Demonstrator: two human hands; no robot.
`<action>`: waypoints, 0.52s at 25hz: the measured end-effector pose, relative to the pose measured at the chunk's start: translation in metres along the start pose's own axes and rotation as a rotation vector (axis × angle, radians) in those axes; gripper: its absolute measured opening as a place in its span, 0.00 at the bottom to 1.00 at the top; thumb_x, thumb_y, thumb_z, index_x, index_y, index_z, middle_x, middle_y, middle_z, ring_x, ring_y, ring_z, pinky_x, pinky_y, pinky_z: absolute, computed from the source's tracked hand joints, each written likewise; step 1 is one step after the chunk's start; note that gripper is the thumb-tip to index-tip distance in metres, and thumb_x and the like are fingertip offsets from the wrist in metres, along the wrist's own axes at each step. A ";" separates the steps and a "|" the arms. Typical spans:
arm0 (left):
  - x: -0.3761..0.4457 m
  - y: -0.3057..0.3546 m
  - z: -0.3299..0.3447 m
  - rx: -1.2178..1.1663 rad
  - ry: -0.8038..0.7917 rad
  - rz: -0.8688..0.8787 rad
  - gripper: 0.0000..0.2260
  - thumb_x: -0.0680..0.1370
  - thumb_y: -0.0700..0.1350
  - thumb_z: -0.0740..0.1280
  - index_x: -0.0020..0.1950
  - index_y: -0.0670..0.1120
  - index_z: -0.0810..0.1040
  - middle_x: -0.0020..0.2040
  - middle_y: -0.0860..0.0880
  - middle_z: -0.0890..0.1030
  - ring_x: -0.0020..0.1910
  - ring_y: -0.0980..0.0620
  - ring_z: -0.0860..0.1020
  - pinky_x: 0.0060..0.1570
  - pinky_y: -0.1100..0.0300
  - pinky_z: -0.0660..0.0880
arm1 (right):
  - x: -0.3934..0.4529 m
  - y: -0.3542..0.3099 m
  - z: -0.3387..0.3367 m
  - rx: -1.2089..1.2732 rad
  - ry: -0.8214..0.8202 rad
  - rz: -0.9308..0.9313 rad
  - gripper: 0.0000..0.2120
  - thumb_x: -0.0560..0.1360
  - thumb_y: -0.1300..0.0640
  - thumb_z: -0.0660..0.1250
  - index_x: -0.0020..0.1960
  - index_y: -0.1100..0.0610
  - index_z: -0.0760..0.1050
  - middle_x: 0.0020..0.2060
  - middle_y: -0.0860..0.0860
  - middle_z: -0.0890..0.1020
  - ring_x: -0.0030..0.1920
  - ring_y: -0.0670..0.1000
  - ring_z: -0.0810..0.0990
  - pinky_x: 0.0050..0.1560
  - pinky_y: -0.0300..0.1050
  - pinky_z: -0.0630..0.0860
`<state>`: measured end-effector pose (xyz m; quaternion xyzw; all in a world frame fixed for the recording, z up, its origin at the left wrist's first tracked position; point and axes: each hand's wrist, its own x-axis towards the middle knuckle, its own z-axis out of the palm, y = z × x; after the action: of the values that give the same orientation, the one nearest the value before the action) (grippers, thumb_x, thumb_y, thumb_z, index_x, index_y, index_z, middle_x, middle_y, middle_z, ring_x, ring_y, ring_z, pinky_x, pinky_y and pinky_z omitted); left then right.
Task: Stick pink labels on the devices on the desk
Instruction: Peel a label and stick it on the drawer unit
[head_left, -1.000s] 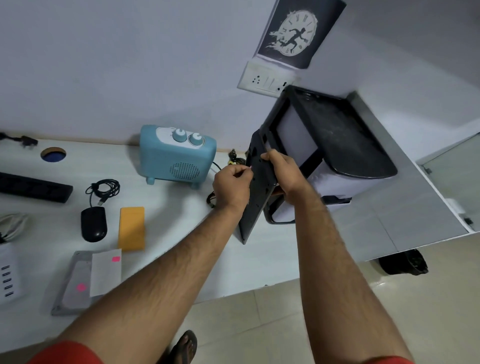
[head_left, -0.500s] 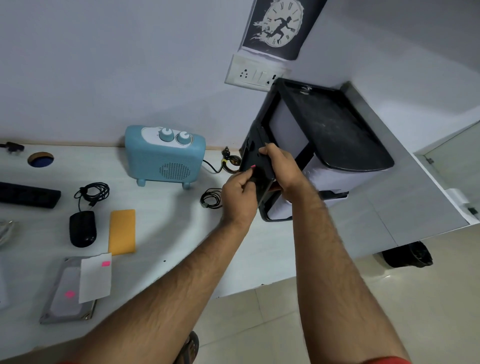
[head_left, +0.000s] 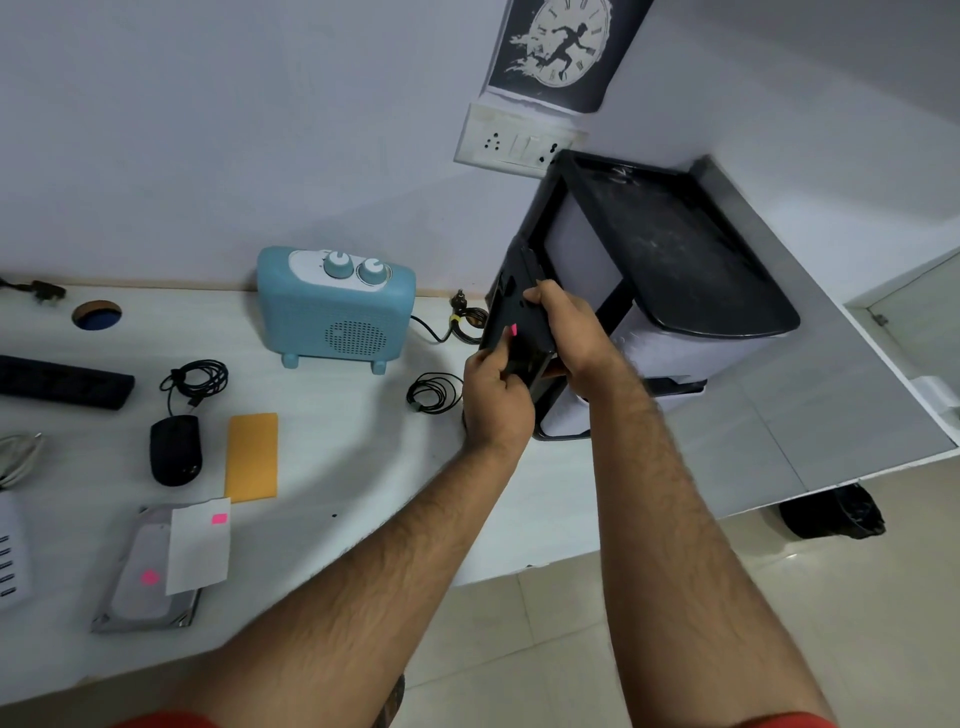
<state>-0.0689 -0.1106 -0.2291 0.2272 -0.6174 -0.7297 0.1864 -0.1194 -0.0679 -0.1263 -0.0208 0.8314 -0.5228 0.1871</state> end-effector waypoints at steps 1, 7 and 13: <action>-0.001 -0.002 -0.002 0.026 0.006 0.007 0.30 0.73 0.30 0.55 0.69 0.52 0.74 0.58 0.47 0.76 0.58 0.51 0.77 0.62 0.64 0.72 | 0.000 0.000 0.002 -0.001 -0.005 -0.001 0.12 0.78 0.46 0.59 0.49 0.53 0.77 0.40 0.52 0.81 0.39 0.49 0.81 0.36 0.45 0.79; 0.002 -0.003 -0.015 0.298 -0.016 0.166 0.26 0.75 0.33 0.59 0.71 0.52 0.71 0.59 0.47 0.74 0.57 0.48 0.76 0.62 0.53 0.74 | 0.001 0.000 0.003 -0.009 -0.007 0.004 0.11 0.78 0.47 0.60 0.48 0.52 0.76 0.42 0.52 0.81 0.42 0.51 0.81 0.36 0.46 0.79; 0.006 0.011 -0.036 0.809 -0.041 0.342 0.23 0.77 0.40 0.60 0.73 0.51 0.69 0.63 0.45 0.74 0.59 0.42 0.73 0.54 0.48 0.74 | 0.001 0.003 0.005 0.000 -0.033 -0.004 0.12 0.78 0.46 0.59 0.48 0.53 0.77 0.42 0.52 0.82 0.44 0.51 0.81 0.43 0.51 0.82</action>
<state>-0.0533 -0.1454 -0.2238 0.1618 -0.8858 -0.3921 0.1884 -0.1179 -0.0711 -0.1306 -0.0311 0.8281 -0.5230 0.1995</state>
